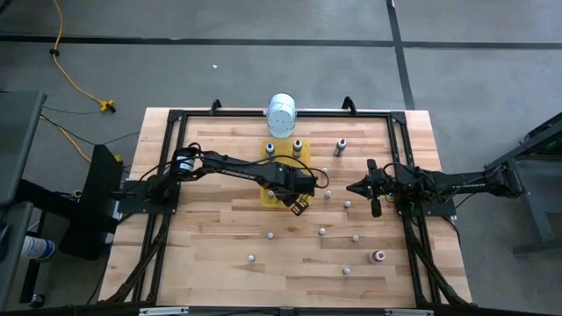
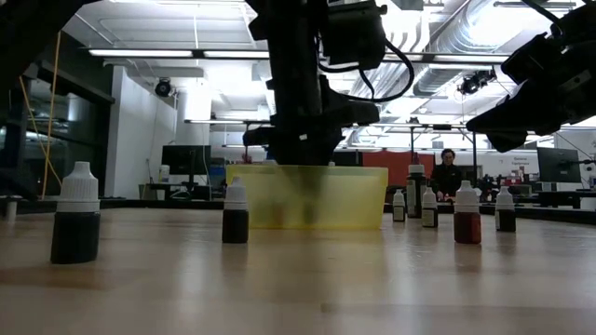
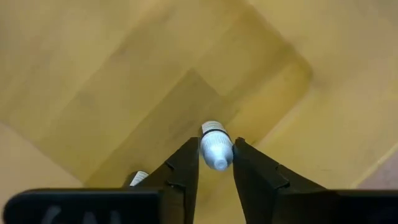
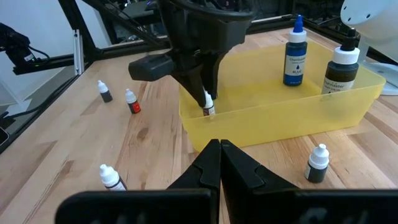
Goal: Pick & Place food coloring
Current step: Put the small purple food coloring bottle in the yellow transparent bin, then put the small black food coloring bottle in the yellow transparent bin
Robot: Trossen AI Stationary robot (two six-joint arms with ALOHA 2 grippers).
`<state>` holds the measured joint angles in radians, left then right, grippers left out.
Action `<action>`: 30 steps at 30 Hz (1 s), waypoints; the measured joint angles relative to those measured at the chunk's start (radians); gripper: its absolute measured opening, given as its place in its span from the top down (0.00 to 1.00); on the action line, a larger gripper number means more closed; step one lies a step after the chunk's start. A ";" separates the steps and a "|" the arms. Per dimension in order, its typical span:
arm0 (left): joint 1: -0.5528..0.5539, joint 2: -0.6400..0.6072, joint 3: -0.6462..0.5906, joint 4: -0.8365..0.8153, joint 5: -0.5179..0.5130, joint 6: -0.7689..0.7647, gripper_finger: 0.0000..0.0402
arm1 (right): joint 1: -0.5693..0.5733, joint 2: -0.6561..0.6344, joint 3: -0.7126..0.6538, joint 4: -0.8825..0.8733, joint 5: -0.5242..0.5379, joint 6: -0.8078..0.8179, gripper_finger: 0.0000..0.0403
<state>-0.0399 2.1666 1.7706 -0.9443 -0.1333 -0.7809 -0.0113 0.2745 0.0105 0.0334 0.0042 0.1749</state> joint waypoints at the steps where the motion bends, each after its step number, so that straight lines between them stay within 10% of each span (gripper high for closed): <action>1: 0.000 0.000 0.000 0.000 0.001 0.008 0.75 | 0.000 0.000 0.000 0.000 0.000 0.000 1.00; 30: -0.056 -0.232 0.003 -0.089 -0.026 0.171 0.65 | 0.000 0.000 0.000 -0.001 -0.001 0.000 1.00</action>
<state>-0.0958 1.9350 1.7741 -1.0329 -0.1596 -0.6100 -0.0113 0.2749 0.0105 0.0324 0.0036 0.1749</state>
